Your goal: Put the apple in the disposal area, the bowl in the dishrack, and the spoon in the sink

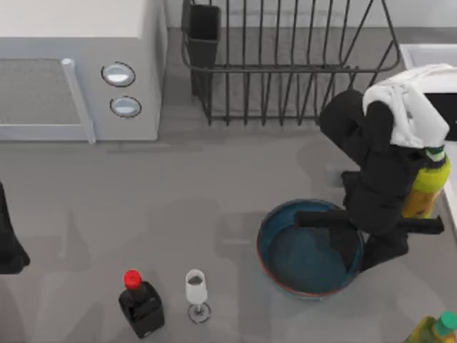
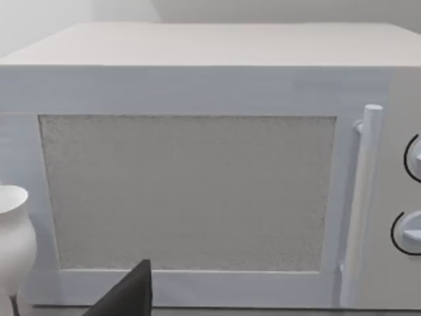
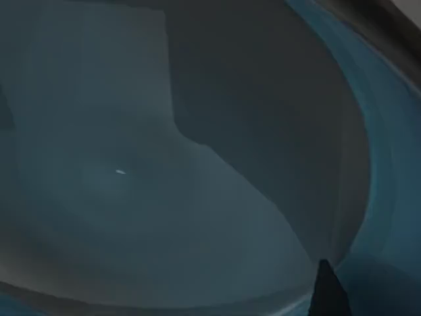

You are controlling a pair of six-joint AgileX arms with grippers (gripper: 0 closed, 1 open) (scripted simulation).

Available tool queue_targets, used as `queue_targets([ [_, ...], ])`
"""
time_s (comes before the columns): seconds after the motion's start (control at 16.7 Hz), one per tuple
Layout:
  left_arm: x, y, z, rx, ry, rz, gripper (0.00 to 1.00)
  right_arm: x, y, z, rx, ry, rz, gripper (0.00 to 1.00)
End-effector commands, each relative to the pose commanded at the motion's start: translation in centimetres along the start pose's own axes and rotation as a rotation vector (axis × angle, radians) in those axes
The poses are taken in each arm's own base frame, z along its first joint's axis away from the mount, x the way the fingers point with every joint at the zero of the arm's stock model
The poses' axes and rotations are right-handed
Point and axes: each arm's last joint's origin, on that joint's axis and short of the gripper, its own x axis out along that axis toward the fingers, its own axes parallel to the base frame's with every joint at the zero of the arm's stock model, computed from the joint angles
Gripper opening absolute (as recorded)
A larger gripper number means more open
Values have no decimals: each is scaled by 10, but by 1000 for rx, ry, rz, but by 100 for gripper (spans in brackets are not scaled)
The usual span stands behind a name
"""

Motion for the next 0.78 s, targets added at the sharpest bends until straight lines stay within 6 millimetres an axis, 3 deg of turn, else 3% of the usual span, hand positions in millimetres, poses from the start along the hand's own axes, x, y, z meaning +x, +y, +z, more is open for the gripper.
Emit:
queue_targets([
  [0.24, 0, 0, 0, 0, 0, 0, 100, -49, 1, -2, -9, -88, 73, 0],
  [0.54, 0, 0, 0, 0, 0, 0, 100, -98, 5, -12, -7, -213, -37, 0],
  [0.78, 0, 0, 0, 0, 0, 0, 100, -109, 9, -16, -25, -244, -58, 0],
])
